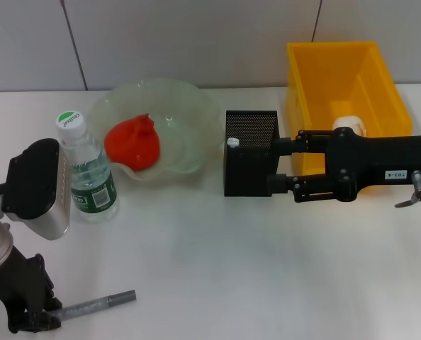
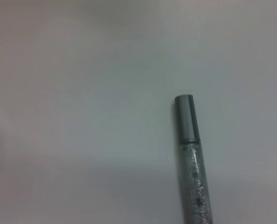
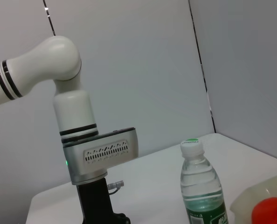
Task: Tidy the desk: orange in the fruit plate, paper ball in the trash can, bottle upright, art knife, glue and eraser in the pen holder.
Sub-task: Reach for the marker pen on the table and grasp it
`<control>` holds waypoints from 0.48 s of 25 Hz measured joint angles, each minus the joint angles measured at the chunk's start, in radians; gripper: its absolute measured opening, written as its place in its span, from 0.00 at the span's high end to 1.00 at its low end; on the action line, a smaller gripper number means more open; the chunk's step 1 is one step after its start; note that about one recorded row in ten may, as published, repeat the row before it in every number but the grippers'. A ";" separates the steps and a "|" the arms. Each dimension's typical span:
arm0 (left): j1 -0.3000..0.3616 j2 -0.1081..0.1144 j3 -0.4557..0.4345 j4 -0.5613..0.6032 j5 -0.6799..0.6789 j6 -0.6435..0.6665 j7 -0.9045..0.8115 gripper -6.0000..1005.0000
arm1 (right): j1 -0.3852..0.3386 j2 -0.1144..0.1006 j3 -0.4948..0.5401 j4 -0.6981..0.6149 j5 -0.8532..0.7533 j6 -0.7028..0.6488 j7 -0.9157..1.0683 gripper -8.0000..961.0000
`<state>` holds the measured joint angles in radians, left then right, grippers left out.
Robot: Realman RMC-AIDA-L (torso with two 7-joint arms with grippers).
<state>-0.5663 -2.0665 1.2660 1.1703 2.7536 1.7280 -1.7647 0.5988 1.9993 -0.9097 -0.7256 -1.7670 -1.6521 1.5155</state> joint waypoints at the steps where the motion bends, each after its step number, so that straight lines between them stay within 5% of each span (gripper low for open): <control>1: 0.000 0.000 0.002 0.000 0.000 0.000 0.000 0.73 | 0.001 0.000 0.000 0.000 0.000 0.000 0.000 0.21; 12: 0.000 0.000 0.004 -0.001 0.000 0.000 0.001 0.76 | 0.004 0.002 0.008 0.000 0.002 0.000 0.000 0.21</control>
<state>-0.5666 -2.0662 1.2701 1.1689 2.7535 1.7277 -1.7640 0.6029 2.0011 -0.9020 -0.7256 -1.7655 -1.6521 1.5155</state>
